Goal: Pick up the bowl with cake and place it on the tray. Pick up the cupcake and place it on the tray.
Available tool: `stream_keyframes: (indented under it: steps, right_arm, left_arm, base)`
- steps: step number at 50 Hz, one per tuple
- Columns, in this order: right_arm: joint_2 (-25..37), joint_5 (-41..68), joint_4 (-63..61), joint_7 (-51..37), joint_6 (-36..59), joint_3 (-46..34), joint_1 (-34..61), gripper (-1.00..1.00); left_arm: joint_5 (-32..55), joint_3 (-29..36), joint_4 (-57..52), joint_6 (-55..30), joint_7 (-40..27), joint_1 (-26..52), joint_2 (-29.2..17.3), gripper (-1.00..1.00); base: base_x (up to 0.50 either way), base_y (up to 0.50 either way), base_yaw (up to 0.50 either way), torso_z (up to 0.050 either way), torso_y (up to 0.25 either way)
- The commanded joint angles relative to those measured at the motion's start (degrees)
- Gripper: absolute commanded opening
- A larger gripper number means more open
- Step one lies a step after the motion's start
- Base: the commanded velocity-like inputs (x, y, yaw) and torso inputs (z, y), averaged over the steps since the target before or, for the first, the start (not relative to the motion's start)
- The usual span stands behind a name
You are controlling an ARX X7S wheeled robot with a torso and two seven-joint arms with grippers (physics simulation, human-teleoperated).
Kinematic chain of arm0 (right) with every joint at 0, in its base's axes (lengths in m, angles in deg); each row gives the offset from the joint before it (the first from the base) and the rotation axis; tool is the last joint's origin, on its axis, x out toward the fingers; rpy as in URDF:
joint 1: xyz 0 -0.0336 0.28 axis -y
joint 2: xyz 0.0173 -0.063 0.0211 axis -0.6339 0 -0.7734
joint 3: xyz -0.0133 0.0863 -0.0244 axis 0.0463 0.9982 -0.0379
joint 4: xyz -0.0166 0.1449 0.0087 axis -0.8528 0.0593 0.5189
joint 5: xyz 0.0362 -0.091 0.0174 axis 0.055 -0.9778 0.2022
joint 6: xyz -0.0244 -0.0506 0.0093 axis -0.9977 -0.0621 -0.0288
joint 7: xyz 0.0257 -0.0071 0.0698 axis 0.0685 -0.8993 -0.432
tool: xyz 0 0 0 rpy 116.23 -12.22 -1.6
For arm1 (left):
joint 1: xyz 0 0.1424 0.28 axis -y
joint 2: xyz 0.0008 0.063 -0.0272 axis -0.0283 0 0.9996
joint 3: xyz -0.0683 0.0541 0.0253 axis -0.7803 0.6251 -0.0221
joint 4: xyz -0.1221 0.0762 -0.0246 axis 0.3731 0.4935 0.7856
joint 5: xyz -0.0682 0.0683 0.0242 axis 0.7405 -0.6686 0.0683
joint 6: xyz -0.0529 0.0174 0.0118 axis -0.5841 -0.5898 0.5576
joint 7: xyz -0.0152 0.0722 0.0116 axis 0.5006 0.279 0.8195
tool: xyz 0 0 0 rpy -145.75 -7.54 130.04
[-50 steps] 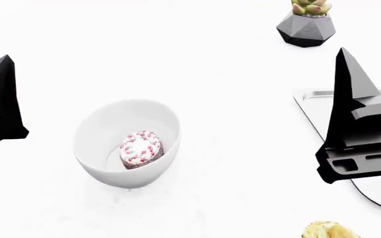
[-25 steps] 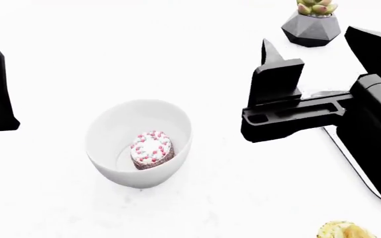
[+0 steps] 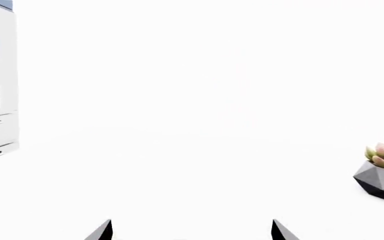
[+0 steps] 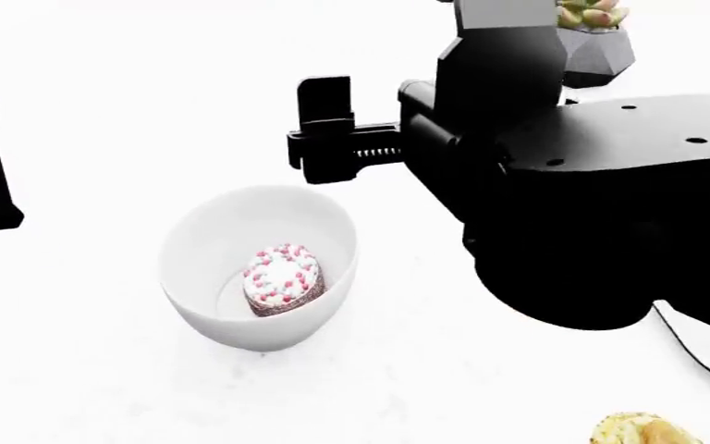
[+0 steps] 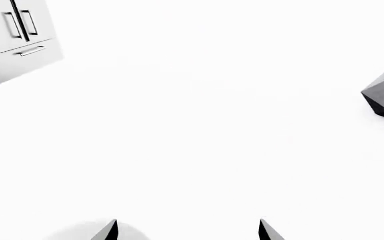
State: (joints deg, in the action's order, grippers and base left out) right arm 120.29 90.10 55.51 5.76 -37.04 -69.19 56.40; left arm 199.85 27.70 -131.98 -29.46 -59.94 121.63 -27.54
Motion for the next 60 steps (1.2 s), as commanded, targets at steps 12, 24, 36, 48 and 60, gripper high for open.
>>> stream_keyframes:
  steps: [12,24,36,48,60]
  right_arm:
    - [-4.8,13.3,5.8,2.6,-1.5,1.6,-2.0,1.00]
    - [-3.2,15.3,3.3,1.1,-4.4,1.4,-5.9,1.00]
    - [-3.1,15.5,3.0,0.7,-1.6,-1.7,-7.6,1.00]
    - [-2.4,14.3,3.0,1.2,-1.3,-3.1,-9.4,1.00]
    - [-2.8,13.2,5.2,3.1,-1.6,-3.5,-10.8,1.00]
  left_arm:
    - [-0.7,0.6,0.4,-0.2,0.2,0.0,0.4,1.00]
    - [-0.6,0.3,0.1,-0.3,0.2,-0.1,0.4,1.00]
    - [-0.4,0.3,0.0,-0.2,0.1,0.1,0.3,1.00]
    - [-0.2,0.5,-0.6,-0.2,-0.1,0.1,0.4,1.00]
    - [0.4,-0.2,-0.7,-0.2,-0.1,-0.1,0.2,1.00]
  base:
    - [0.00,0.00,0.00,0.000,0.001]
    - [0.00,0.00,0.00,0.000,0.000]
    - [0.00,0.00,0.00,0.000,0.000]
    - [0.00,0.00,0.00,0.000,0.000]
    - [0.00,0.00,0.00,0.000,0.000]
